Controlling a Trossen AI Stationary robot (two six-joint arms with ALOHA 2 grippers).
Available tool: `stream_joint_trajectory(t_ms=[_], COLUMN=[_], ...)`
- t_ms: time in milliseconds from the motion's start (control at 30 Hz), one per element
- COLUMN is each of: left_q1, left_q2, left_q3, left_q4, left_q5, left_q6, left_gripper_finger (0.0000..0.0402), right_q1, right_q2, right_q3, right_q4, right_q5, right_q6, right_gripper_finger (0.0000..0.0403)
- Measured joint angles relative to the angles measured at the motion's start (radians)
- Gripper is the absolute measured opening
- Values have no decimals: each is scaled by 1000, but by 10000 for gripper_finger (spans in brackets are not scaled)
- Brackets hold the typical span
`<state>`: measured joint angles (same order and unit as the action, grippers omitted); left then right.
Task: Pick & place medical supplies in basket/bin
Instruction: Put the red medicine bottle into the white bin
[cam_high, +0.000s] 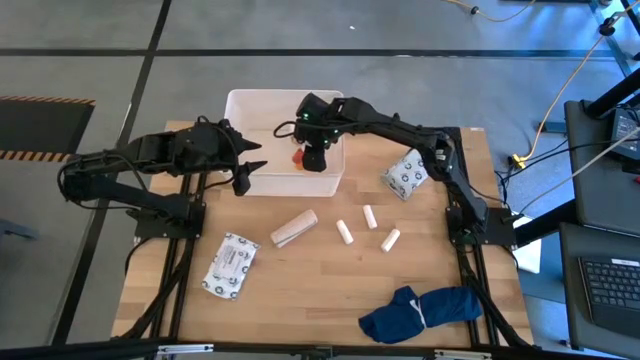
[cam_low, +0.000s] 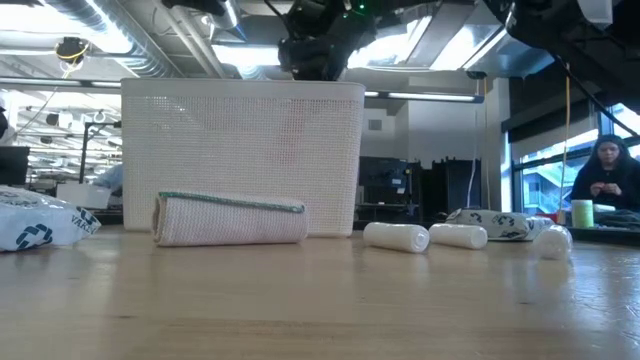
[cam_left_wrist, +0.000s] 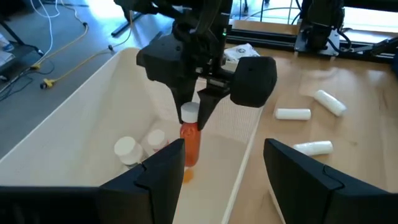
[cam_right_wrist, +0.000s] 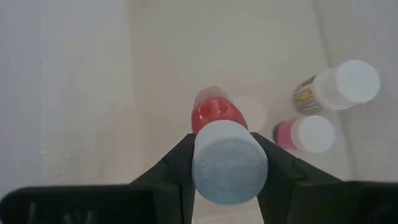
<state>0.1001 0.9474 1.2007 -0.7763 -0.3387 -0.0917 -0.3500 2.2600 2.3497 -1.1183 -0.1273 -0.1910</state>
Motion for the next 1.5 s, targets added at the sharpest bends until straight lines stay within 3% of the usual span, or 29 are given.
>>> stream_joint_trajectory(t_ms=[433, 833, 1500], left_q1=[0, 0, 0], left_q2=[0, 0, 0], left_q3=[0, 0, 0], left_q4=[-10, -14, -14], left_q5=[-2, -1, -2], left_q6=[8, 8, 27], left_gripper_finger=[212, 212, 212], right_q1=[8, -23, -25], right_q2=[72, 85, 126], right_q3=[6, 8, -17], right_q4=[-6, 29, 4], right_q5=[-49, -9, -21], right_q6=[16, 152, 162], right_gripper_finger=[120, 122, 124])
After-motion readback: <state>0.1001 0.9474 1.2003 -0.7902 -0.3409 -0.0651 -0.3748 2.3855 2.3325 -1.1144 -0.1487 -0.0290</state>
